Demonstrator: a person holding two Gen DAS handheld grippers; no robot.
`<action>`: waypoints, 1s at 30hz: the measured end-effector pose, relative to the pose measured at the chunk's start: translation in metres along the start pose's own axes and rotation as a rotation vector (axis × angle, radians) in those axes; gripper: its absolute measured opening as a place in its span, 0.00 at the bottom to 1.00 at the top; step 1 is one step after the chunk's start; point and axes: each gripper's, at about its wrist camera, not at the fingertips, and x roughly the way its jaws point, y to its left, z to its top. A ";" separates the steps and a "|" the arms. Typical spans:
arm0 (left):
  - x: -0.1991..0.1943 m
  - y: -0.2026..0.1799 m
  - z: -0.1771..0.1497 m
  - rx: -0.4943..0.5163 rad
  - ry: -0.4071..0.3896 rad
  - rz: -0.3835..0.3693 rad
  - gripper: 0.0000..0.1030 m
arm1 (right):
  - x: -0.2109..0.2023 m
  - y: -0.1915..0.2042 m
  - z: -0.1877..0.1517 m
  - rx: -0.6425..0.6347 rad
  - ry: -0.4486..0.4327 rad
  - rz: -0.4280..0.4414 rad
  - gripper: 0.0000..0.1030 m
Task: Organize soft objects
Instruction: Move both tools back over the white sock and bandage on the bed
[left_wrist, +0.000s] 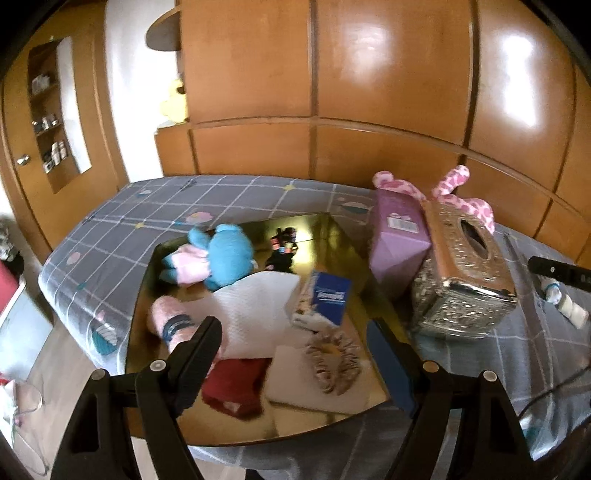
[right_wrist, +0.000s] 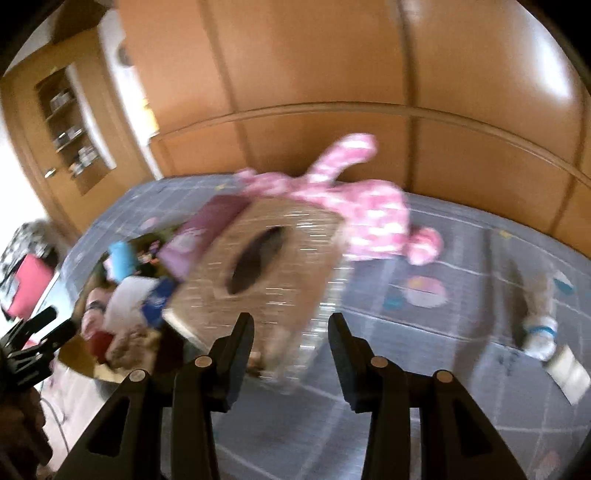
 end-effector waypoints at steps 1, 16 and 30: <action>0.000 -0.002 0.001 0.006 -0.001 -0.003 0.79 | -0.003 -0.008 -0.001 0.015 -0.005 -0.014 0.41; -0.004 -0.086 0.022 0.188 -0.032 -0.145 0.79 | -0.056 -0.197 -0.024 0.376 -0.067 -0.391 0.41; 0.008 -0.240 0.037 0.403 0.050 -0.427 0.79 | -0.096 -0.327 -0.104 1.027 -0.171 -0.460 0.41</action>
